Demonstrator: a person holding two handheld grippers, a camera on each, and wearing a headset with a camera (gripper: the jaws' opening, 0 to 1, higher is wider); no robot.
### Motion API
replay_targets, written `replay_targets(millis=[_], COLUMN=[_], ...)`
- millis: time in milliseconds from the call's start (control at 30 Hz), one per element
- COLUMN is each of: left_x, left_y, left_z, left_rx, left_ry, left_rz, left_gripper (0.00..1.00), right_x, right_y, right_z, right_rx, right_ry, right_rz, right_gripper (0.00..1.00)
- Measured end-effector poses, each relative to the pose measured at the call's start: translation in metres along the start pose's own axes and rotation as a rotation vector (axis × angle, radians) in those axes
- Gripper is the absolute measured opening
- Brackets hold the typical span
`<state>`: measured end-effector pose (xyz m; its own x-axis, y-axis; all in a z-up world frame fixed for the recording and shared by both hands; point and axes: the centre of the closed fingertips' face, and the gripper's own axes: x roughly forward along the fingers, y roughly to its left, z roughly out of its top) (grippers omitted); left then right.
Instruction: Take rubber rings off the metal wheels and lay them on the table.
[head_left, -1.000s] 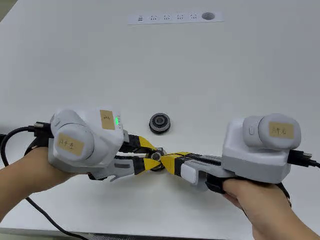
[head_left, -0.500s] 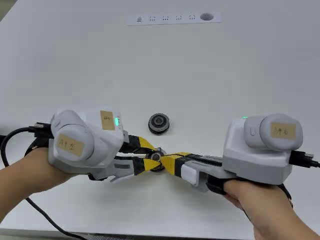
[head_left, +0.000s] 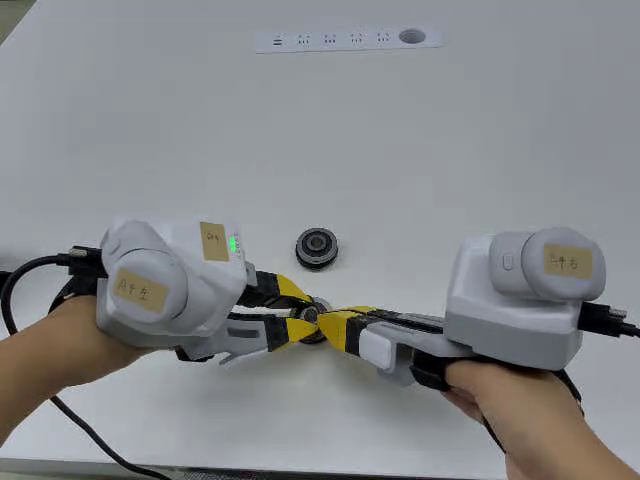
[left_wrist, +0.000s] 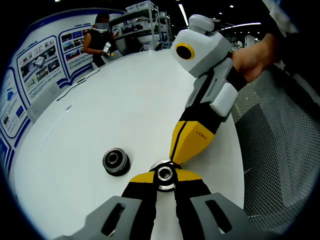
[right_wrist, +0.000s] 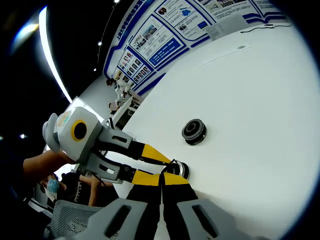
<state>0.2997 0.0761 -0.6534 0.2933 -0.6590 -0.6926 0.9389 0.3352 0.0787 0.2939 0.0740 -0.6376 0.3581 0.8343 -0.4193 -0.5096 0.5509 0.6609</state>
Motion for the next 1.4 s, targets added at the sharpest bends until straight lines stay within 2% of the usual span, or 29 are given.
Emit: replay_targets(millis=[367, 600, 767, 1000, 1200, 1400], left_x=[0.0, 0.0, -0.001, -0.003, -0.008, -0.018], left_y=[0.0, 0.0, 0.001, 0.001, 0.0, 0.001], left_z=[0.0, 0.0, 0.0, -0.001, -0.003, -0.003], left_rx=[0.008, -0.009, 0.016, 0.024, 0.04, 0.013], left_ry=[0.008, 0.011, 0.029, 0.037, 0.059, 0.046], left_rz=[0.01, 0.024, 0.025, 0.029, 0.037, 0.064], left_gripper=[0.13, 0.13, 0.14, 0.14, 0.12, 0.13], right_x=[0.001, 0.002, 0.004, 0.006, 0.009, 0.01], right_y=[-0.002, -0.001, 0.0, 0.001, 0.004, 0.008], right_z=[0.0, 0.0, 0.001, 0.002, 0.003, 0.003], right_rx=[0.125, 0.154, 0.191, 0.206, 0.227, 0.237], right_ry=[-0.023, -0.028, -0.037, -0.039, -0.043, -0.046], right_rz=[0.007, 0.011, 0.022, 0.026, 0.04, 0.054], right_gripper=[0.01, 0.01, 0.01, 0.01, 0.01, 0.01])
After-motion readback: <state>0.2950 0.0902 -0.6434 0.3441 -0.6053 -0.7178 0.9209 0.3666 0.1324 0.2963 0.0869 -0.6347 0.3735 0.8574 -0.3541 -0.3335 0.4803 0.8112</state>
